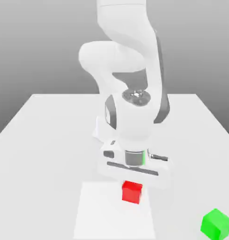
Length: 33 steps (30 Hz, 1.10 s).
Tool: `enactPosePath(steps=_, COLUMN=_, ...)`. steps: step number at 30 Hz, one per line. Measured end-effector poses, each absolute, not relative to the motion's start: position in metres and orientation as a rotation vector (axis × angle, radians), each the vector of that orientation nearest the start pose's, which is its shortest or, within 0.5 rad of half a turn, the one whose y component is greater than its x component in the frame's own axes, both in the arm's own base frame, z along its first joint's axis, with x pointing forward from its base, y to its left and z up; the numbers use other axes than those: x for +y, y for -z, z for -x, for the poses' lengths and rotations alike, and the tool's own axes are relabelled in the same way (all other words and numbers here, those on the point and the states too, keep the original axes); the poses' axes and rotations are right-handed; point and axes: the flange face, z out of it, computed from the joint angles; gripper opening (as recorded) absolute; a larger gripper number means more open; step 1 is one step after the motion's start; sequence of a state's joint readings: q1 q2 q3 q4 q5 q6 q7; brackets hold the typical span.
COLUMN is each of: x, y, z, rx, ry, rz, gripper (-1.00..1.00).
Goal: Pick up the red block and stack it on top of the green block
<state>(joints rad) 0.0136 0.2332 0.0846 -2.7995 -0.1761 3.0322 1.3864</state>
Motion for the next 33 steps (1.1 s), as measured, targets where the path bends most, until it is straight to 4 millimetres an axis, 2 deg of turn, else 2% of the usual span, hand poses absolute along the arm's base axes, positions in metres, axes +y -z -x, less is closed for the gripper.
enactPosePath(steps=7, x=0.053, y=-0.180, z=-0.366, rx=1.663, ry=0.010, rz=2.657, gripper=-1.00)
enactPosePath(steps=12, x=0.053, y=-0.206, z=-0.361, rx=1.659, ry=0.004, rz=2.666, gripper=-1.00)
enactPosePath(steps=13, x=0.057, y=-0.209, z=-0.367, rx=1.660, ry=-0.001, rz=2.663, gripper=-1.00)
enactPosePath(steps=16, x=0.087, y=-0.218, z=-0.390, rx=1.625, ry=-0.018, rz=2.674, gripper=-1.00)
enactPosePath(steps=18, x=0.120, y=-0.224, z=-0.405, rx=1.572, ry=-0.027, rz=2.700, gripper=-1.00)
enactPosePath(steps=22, x=0.169, y=-0.234, z=-0.434, rx=1.546, ry=-0.033, rz=2.714, gripper=-1.00)
enactPosePath(steps=28, x=0.244, y=-0.244, z=-0.467, rx=1.526, ry=-0.008, rz=2.741, gripper=-1.00)
enactPosePath(steps=30, x=0.253, y=-0.225, z=-0.471, rx=1.526, ry=-0.002, rz=2.742, gripper=-1.00)
enactPosePath(steps=32, x=0.255, y=-0.197, z=-0.472, rx=1.526, ry=0.000, rz=2.743, gripper=-1.00)
enactPosePath(steps=33, x=0.255, y=-0.187, z=-0.471, rx=1.525, ry=0.000, rz=2.744, gripper=1.00)
